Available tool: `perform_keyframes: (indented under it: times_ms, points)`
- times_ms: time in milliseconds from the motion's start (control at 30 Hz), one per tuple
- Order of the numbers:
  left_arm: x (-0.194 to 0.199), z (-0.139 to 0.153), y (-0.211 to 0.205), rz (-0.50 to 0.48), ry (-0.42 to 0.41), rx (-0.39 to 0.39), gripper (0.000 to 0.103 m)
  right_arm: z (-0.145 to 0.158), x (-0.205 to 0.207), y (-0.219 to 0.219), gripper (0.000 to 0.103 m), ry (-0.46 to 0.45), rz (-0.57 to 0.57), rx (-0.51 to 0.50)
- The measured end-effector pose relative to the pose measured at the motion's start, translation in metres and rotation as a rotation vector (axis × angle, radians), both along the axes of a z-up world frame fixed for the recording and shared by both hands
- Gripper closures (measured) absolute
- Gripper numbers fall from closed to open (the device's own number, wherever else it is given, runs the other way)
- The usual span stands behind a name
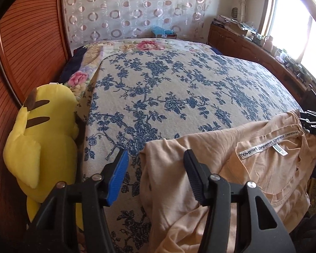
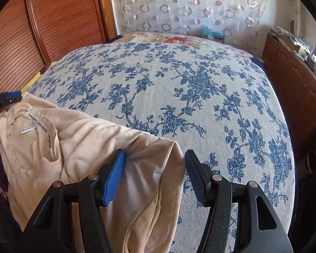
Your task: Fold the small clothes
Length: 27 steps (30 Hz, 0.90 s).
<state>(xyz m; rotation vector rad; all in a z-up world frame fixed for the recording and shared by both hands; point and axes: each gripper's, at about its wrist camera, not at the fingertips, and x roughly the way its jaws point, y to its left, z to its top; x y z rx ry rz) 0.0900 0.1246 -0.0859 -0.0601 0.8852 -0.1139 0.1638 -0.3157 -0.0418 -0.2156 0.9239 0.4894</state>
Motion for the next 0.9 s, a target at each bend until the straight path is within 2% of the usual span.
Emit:
perform_keyframes:
  times_ms: [67,100,167,200,267,300,367,500,667,867,900]
  points:
    - [0.002,-0.002,-0.002,-0.008,0.010,-0.002,0.062,0.000,-0.002,0.001,0.048,-0.004,0.004,-0.001]
    - [0.003,-0.003,-0.002,-0.006,0.012,-0.002,0.070,0.000,-0.003,0.002,0.051,-0.008,0.008,-0.003]
    - [0.006,-0.008,-0.002,-0.015,0.029,-0.021,0.080,0.000,-0.005,0.004,0.063,-0.007,0.023,0.005]
    - [0.006,-0.010,-0.002,-0.021,0.031,-0.025,0.085,0.000,-0.006,0.005,0.081,0.000,0.042,0.020]
    - [0.003,-0.009,-0.007,-0.038,0.024,-0.016,0.095,0.001,-0.011,0.009,0.087,0.003,0.080,0.022]
    - [0.001,-0.007,-0.009,-0.041,0.021,-0.011,0.096,0.001,-0.012,0.011,0.092,-0.004,0.084,0.014]
    - [-0.006,0.002,-0.013,-0.037,-0.006,0.003,0.098,0.003,-0.016,0.015,0.094,-0.014,0.097,0.014]
    - [-0.032,0.043,-0.013,-0.035,-0.127,-0.040,0.098,0.024,-0.029,0.012,0.097,-0.067,0.098,0.062]
    - [-0.056,0.103,-0.010,-0.040,-0.271,-0.069,0.098,0.088,-0.055,0.001,0.098,-0.204,0.093,0.137]
    - [-0.071,0.153,-0.009,-0.022,-0.427,-0.045,0.098,0.152,-0.079,-0.006,0.098,-0.346,0.079,0.207]
    - [-0.069,0.159,-0.006,-0.012,-0.443,-0.063,0.098,0.158,-0.081,-0.006,0.098,-0.366,0.073,0.215]
